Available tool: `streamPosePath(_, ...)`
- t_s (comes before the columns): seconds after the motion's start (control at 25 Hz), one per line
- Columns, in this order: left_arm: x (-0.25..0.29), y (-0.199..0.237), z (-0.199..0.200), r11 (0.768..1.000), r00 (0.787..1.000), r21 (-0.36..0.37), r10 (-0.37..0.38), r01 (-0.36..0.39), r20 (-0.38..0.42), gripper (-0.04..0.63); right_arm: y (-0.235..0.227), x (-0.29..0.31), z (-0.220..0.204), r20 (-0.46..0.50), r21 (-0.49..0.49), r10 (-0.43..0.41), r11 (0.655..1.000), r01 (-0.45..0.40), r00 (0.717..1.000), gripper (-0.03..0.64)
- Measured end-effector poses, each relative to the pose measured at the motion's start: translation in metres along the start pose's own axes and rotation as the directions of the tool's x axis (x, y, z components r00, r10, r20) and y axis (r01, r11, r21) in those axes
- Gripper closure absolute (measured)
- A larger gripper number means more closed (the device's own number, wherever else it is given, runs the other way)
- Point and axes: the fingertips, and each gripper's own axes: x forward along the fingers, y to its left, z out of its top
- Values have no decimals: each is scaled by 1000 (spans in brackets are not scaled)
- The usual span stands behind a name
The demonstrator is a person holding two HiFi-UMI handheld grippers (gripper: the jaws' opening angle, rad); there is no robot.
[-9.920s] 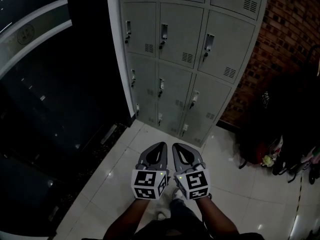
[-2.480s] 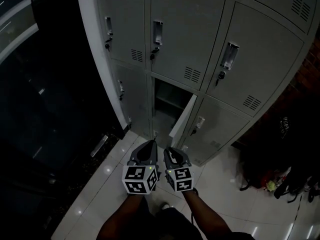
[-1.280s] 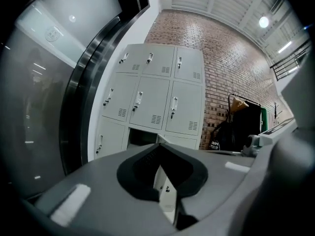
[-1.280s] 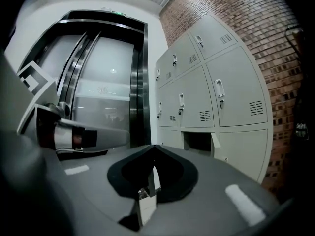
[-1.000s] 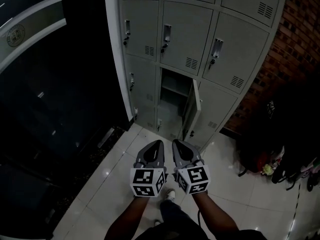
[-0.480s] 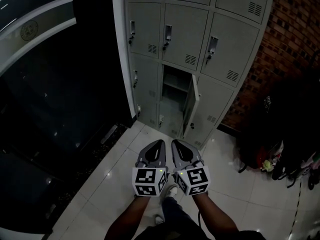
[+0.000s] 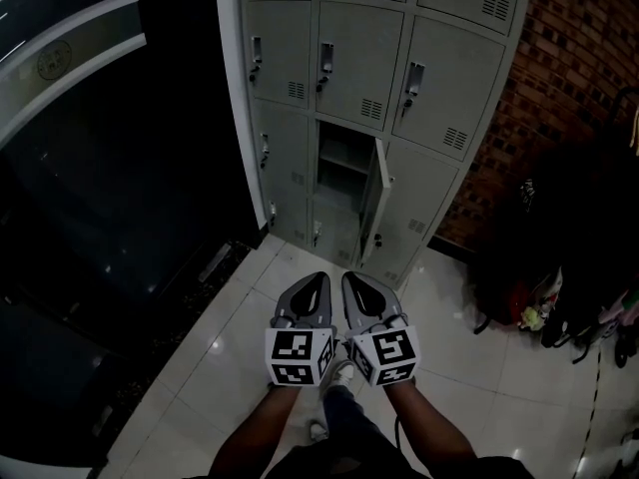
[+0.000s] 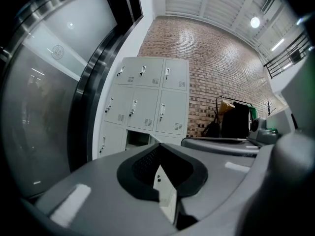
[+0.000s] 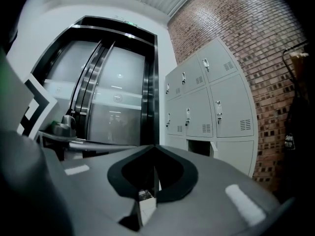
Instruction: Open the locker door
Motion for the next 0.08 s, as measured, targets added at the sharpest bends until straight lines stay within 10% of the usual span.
streamPosePath(0.08, 0, -2, -2, 1000, 1000, 0, 0, 0, -4, 589, 0, -2, 0, 0, -1, -2, 1000, 2, 1000, 617)
